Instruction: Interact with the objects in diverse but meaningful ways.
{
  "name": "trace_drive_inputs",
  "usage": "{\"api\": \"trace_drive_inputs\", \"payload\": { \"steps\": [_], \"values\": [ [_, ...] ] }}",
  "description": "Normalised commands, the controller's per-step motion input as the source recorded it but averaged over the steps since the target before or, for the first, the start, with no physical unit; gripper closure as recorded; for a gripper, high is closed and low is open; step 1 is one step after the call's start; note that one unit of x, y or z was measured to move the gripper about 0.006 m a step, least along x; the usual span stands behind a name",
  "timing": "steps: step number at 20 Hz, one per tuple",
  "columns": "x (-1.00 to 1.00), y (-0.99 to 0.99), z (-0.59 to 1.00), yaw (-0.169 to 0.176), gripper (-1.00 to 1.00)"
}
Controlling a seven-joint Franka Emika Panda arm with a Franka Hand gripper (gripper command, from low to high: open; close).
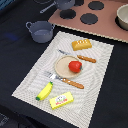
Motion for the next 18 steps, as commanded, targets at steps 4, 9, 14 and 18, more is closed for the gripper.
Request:
{"api": "trace_drive_inputs", "payload": {
  "steps": [4,9,14,18],
  "values": [
    [0.59,0.24,0.01,-0.091,1.00],
    [0.46,0.18,0.00,-0.080,1.00],
    [0.26,0.02,0.00,-0.035,1.00],
    [0.30,0.00,0.00,-0.040,1.00]
  ]
}}
